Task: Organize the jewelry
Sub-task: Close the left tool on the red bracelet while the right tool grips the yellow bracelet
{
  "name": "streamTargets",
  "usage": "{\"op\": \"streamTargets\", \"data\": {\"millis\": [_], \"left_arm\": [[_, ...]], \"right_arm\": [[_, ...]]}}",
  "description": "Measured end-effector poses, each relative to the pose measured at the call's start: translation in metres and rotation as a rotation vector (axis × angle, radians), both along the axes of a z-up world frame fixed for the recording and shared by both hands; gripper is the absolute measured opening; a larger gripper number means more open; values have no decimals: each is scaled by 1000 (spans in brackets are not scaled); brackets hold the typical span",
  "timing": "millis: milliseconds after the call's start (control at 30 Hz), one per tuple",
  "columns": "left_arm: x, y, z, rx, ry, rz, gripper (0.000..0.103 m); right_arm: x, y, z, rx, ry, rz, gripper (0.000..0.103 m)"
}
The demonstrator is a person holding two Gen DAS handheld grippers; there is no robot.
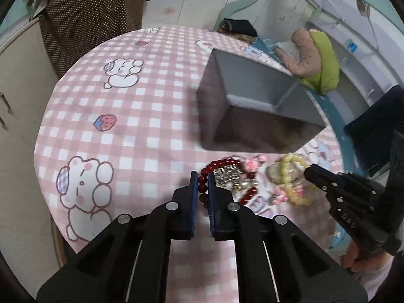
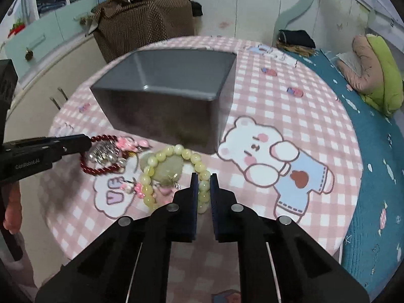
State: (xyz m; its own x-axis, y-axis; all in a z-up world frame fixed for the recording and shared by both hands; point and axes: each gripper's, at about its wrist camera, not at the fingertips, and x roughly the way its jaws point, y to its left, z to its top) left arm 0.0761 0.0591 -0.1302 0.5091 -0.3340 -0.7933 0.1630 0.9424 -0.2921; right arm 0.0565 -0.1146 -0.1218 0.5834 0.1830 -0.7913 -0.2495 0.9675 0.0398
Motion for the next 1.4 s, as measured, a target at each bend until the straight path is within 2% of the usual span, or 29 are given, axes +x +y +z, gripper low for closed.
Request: {"op": "streamTargets", "data": {"millis": [133, 333, 1100, 1400], "left_arm": [[-3, 1, 19, -129, -10, -37, 8], [-5, -6, 43, -162, -61, -57, 8], [-9, -18, 99, -161, -184, -79, 8], [3, -21, 132, -161, -254, -74, 8]], "right_arm": [[-3, 0, 20, 12, -46, 3, 9], [-6, 5, 37, 14, -92, 23, 9], [-12, 7, 85, 40, -230, 44, 9], [3, 1, 109, 51, -290, 35, 9]]}}
